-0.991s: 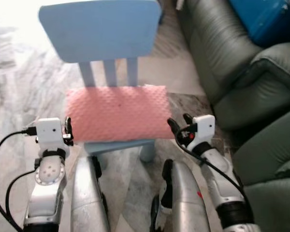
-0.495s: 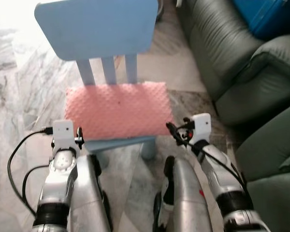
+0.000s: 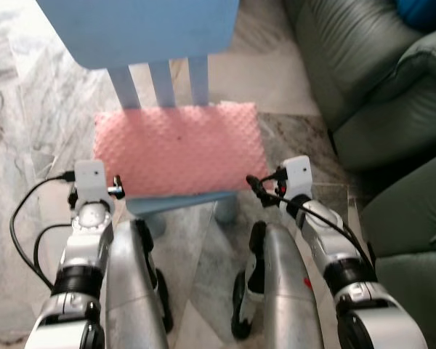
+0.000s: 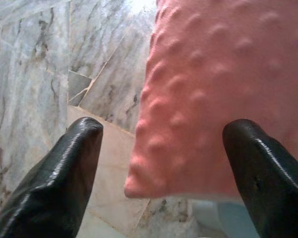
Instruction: Move the pillow to the sofa
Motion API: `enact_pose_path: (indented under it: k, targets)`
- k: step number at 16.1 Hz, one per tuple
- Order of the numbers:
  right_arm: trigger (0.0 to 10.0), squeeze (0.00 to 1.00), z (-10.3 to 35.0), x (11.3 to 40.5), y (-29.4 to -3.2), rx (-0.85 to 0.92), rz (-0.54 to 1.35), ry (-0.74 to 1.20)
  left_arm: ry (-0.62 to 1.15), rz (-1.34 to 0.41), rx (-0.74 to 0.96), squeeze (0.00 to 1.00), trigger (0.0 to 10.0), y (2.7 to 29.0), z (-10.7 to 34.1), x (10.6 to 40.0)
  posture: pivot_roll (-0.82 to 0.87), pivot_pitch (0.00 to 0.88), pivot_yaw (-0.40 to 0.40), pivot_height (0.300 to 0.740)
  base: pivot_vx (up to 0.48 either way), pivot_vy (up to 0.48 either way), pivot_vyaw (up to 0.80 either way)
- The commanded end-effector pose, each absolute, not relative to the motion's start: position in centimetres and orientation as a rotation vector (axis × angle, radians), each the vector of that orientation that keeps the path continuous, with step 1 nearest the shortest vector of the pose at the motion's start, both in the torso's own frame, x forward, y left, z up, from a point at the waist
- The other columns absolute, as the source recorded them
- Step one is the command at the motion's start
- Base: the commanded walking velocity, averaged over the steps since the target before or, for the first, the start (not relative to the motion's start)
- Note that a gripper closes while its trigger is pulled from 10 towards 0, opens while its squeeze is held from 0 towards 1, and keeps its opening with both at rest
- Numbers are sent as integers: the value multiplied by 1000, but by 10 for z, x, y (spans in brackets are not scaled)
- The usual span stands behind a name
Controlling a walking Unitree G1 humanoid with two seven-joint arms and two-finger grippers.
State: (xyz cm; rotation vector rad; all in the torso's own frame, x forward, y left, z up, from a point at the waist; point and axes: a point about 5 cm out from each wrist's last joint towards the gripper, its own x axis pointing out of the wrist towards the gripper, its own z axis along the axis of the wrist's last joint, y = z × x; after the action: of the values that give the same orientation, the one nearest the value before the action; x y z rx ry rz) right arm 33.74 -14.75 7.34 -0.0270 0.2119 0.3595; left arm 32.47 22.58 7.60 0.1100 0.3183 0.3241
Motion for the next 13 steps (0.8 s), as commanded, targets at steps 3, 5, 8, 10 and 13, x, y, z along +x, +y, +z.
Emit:
enact_pose_path:
  k: [3, 5, 8, 10, 13]
  targets:
    - [10000, 1000, 60, 335, -152, -50, 324, 249, 317, 380, 117, 1000, 10000, 238, 72, 325, 65, 425, -51, 525, 0, 0, 0]
    - [10000, 1000, 59, 338, -150, -60, 312, 255, 333, 392, 115, 1000, 10000, 241, 68, 326, 70, 430, -51, 525, 0, 0, 0]
    - [10000, 1000, 61, 343, -145, -62, 302, 256, 349, 415, 92, 1000, 10000, 244, 62, 328, 77, 445, -54, 525, 0, 0, 0]
    - [10000, 1000, 64, 347, -136, -13, 284, 257, 350, 425, 71, 1000, 10000, 241, 56, 326, 95, 445, -60, 525, 0, 0, 0]
    - [10000, 0, 65, 351, -117, 81, 289, 280, 403, 405, 99, 976, 10000, 228, 34, 313, 138, 445, -68, 525, 0, 0, 0]
